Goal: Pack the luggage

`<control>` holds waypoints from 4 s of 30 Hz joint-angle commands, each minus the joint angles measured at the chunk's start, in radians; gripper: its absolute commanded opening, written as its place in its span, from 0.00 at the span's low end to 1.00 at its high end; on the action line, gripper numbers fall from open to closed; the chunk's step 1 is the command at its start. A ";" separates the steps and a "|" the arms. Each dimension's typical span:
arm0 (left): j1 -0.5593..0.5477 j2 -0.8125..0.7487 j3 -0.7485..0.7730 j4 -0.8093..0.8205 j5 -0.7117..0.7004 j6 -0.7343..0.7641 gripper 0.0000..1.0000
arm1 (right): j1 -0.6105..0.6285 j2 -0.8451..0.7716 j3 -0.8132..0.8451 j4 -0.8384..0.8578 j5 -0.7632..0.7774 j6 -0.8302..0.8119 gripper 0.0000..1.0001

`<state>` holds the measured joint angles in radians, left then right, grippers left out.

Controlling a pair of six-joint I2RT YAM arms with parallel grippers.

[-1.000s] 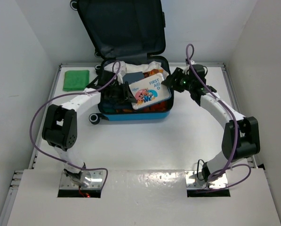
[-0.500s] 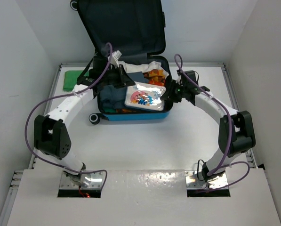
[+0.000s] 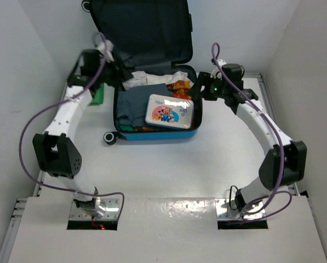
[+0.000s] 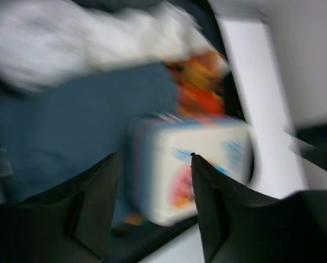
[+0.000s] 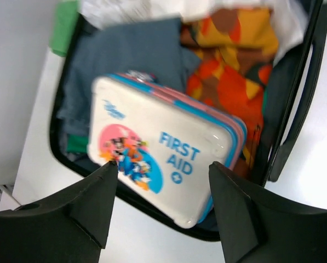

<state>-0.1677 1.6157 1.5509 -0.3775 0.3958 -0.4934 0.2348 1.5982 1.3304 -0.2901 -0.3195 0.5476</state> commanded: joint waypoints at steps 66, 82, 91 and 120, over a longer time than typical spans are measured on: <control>0.298 0.853 0.509 -0.267 -0.360 0.345 0.11 | -0.169 -0.280 -0.148 -0.012 -0.127 -0.061 0.57; 0.398 0.342 0.310 -0.020 0.189 0.069 0.00 | -0.201 -0.376 -0.195 -0.020 -0.156 -0.058 0.54; 0.208 0.365 0.334 0.011 0.167 0.036 0.00 | -0.219 -0.396 -0.211 -0.029 -0.165 -0.058 0.54; -0.101 0.362 0.357 0.143 0.012 0.128 0.65 | -0.267 -0.366 -0.186 -0.067 -0.167 -0.069 0.57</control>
<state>-0.2733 2.1670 1.9083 -0.3191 0.4656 -0.4156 -0.0315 1.2316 1.1213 -0.3759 -0.4786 0.4786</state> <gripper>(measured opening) 0.633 0.569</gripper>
